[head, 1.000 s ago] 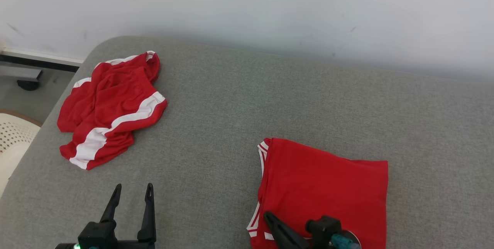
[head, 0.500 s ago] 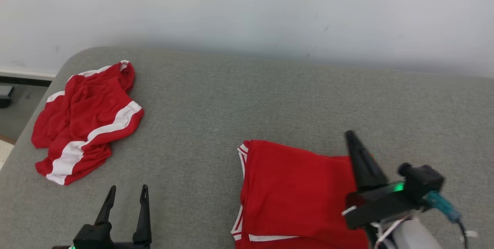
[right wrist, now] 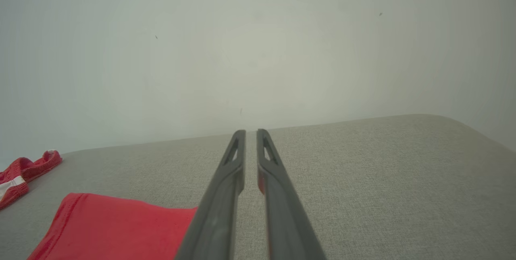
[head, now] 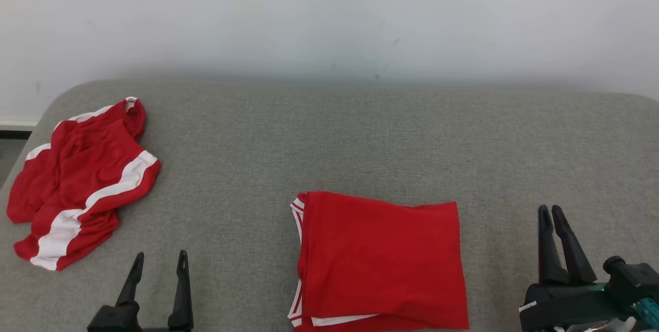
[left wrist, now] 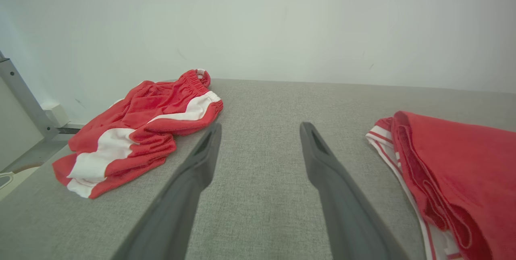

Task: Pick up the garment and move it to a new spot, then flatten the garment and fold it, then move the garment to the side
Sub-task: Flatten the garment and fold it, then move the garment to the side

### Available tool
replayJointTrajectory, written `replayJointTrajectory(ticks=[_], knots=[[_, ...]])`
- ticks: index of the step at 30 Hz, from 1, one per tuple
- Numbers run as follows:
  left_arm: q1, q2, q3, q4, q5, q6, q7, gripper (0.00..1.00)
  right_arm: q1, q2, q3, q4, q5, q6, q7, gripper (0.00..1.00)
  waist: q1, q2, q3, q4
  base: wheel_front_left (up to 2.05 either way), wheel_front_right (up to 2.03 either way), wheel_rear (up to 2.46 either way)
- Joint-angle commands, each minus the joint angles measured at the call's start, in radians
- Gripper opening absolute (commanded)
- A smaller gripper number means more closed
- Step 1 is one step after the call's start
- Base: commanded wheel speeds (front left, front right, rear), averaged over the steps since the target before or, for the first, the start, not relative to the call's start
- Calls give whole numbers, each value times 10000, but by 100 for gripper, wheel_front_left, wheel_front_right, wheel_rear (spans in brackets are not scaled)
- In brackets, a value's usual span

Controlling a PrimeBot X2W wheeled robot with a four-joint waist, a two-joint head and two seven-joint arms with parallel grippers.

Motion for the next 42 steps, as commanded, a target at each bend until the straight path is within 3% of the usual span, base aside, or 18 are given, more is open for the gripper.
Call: replayJointTrajectory(ticks=[1, 2, 11, 22, 42], knots=[[73, 74, 43, -87, 83, 39, -22, 100, 138, 37, 26, -56, -145, -15, -12, 95, 0, 0, -18, -130, 0, 0, 0], [106, 87, 67, -109, 86, 53, -22, 100, 182, 51, 38, -71, -174, -15, -12, 100, 0, 0, -29, -165, 0, 0, 0], [440, 228, 114, -439, 260, 161, -22, 100, 604, -15, -28, -19, -355, -15, -12, 100, 0, 0, -302, -294, 0, 0, 0], [887, 128, 62, -761, 366, 422, -22, 100, 1489, 442, -476, -65, -259, -15, -12, 100, 0, 0, -605, -174, 0, 0, 0], [994, 383, -138, -985, 528, 174, -22, 100, 1492, 554, 283, 168, -590, -16, -12, 100, 0, 0, -648, -87, 0, 0, 0]])
